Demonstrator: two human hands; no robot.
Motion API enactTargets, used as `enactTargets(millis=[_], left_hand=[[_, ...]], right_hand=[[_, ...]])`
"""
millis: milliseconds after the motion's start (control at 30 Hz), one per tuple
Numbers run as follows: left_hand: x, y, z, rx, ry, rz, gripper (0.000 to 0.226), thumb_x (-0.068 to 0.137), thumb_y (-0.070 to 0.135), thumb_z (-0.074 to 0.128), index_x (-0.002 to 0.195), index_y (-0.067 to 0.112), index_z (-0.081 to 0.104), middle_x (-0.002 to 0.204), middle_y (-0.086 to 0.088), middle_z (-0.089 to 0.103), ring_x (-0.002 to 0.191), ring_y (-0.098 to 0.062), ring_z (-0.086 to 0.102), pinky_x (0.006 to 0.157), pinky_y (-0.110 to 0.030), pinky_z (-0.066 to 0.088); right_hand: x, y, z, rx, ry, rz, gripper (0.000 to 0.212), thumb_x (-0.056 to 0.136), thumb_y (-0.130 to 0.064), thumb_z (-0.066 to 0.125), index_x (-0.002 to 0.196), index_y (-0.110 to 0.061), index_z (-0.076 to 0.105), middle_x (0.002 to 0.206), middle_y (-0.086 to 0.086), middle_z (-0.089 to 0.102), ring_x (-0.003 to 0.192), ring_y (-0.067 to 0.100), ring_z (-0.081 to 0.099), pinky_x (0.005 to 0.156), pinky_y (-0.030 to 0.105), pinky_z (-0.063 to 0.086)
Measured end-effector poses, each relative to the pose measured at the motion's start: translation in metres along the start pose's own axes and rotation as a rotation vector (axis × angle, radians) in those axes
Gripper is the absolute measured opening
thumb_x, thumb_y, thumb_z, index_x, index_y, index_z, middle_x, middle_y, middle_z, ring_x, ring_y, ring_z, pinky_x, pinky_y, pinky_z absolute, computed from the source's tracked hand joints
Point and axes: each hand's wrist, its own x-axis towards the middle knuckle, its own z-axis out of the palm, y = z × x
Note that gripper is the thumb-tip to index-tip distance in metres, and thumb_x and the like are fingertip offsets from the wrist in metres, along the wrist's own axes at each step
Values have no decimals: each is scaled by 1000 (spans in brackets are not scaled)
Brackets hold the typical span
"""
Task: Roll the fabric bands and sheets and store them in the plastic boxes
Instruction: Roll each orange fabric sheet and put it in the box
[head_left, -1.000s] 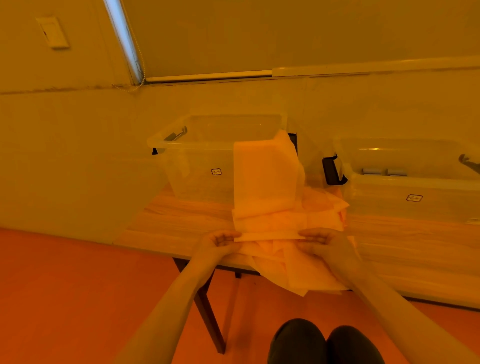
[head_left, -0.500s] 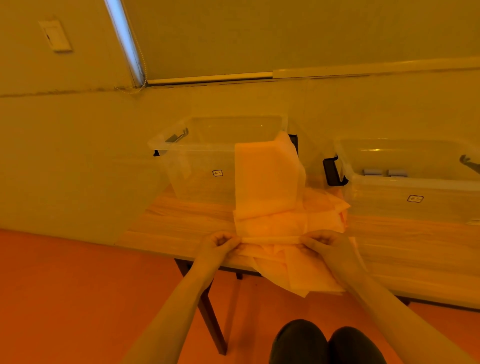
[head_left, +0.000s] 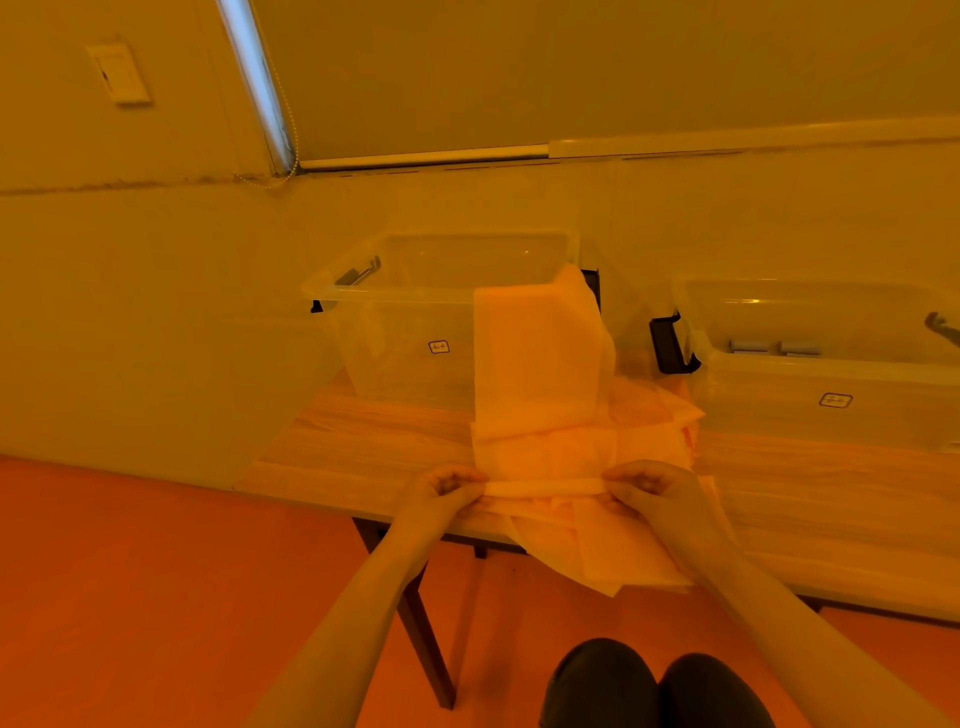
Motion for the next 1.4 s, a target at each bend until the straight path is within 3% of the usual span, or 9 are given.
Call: enactTargets(millis=[67, 167, 300, 433, 633, 867, 1100, 1400], left_hand=[[-1, 1, 0, -4, 0, -13, 10, 86, 8, 66, 93, 13, 72, 85, -7, 74, 84, -20, 70, 83, -34, 54], [-1, 2, 0, 27, -4, -9, 13, 83, 9, 71, 93, 16, 73, 87, -4, 74, 85, -19, 70, 80, -30, 55], [-2, 3, 0, 65, -13, 6, 18, 79, 9, 74, 95, 17, 72, 94, -3, 73, 88, -18, 69, 77, -27, 55], [-2, 3, 1, 35, 2, 14, 10, 82, 9, 71, 91, 14, 73, 85, -5, 74, 82, -18, 70, 72, -23, 54], [-3, 1, 2, 12, 10, 43, 9, 84, 12, 69, 91, 8, 73, 84, -9, 73, 79, -18, 68, 71, -23, 53], [-1, -2, 1, 41, 25, 38, 7, 86, 14, 68, 89, 12, 74, 75, 2, 69, 75, -14, 64, 76, -31, 52], [-1, -2, 1, 71, 40, 39, 6, 86, 16, 68, 85, 16, 74, 70, 2, 67, 73, -14, 61, 75, -32, 49], [0, -1, 1, 103, 54, 44, 9, 86, 21, 69, 88, 14, 74, 72, 1, 66, 72, -15, 61, 73, -33, 49]], right_hand=[[-1, -2, 0, -39, 3, -8, 14, 85, -9, 68, 99, -13, 71, 92, 0, 72, 74, 2, 68, 61, 11, 51], [-3, -3, -2, -79, -15, 5, 18, 83, -12, 71, 100, -19, 71, 97, -7, 68, 82, 3, 65, 61, 13, 50], [-3, -3, -1, -68, -24, 36, 25, 78, -8, 76, 99, -19, 69, 98, -5, 69, 88, 9, 66, 65, 18, 52], [-2, -2, 1, -129, 15, -3, 18, 80, -14, 74, 97, -20, 71, 94, -9, 68, 83, 4, 64, 60, 14, 50], [-3, 1, 1, -53, 34, -58, 8, 81, -18, 73, 89, -16, 74, 84, -1, 73, 76, 11, 68, 64, 20, 52], [-2, 1, 3, -23, 49, -89, 6, 81, -9, 73, 81, -15, 72, 74, -1, 71, 61, 0, 63, 56, 11, 49], [3, 5, 2, -68, 23, -73, 18, 78, 0, 74, 95, -6, 71, 88, 2, 69, 76, 6, 62, 61, 11, 51], [4, 8, 3, -60, 58, -114, 9, 79, -8, 75, 80, -16, 72, 80, -1, 70, 70, 7, 63, 60, 13, 50]])
